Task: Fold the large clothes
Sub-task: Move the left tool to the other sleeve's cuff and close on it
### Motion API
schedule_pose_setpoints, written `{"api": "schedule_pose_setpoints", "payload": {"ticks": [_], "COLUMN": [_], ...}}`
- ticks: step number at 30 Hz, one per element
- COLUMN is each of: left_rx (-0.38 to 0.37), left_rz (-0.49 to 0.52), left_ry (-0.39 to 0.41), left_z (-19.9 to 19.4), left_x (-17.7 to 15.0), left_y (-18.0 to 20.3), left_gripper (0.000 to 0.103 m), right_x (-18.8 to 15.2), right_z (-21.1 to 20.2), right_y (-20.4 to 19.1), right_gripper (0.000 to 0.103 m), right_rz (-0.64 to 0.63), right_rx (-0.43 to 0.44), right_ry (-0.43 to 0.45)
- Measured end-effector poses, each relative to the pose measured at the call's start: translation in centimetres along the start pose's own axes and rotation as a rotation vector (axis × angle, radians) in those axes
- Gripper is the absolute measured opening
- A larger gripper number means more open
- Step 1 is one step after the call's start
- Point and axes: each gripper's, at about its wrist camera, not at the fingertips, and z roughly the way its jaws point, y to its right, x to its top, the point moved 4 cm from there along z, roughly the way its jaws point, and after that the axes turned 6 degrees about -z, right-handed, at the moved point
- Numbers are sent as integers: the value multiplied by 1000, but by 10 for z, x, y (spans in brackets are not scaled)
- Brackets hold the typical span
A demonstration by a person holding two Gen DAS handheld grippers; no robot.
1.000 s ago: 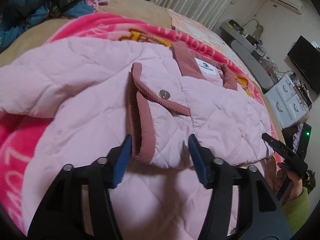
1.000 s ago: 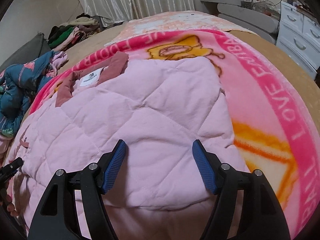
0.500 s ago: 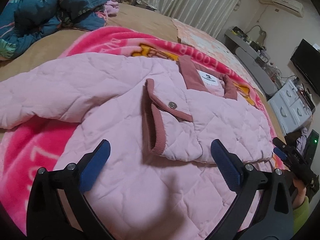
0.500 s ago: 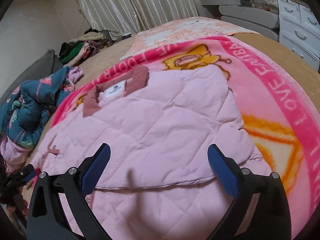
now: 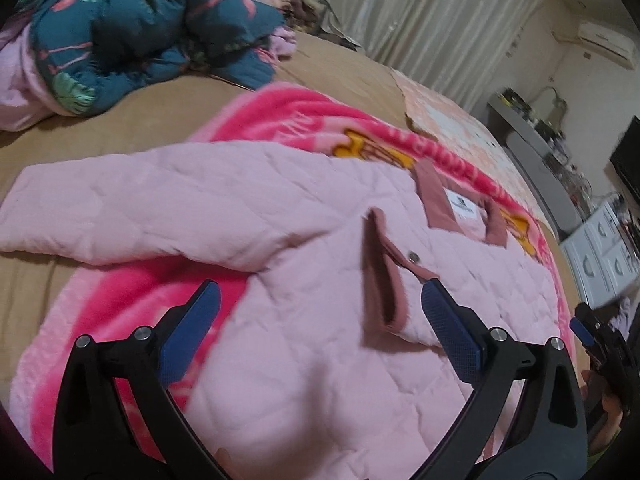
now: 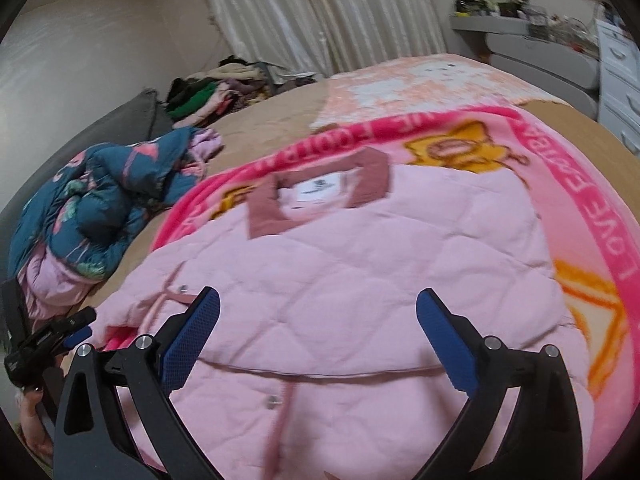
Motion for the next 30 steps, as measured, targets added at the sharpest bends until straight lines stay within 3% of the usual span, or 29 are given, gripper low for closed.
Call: {"api": "schedule_pose_setpoints", "payload": {"ticks": [5,14,30], "left_rx": [56,91,184], "left_rz": [-33,-80,-286], "left_ry": [45,52,91], "left_z": [-12,-22,-31], "left_x": [13,24,44], "left_y": [-23,-55,-146], "left_gripper": [94,94,94], "right_x": [8,14,9], "right_z": [4,13,40], "right_y": [-43,-122,-243], "right_gripper": [98,98,98], "right_rz": [-71,-192,-385], "right_rx": [52,141,273], "right_ry": [0,-10,-62]}}
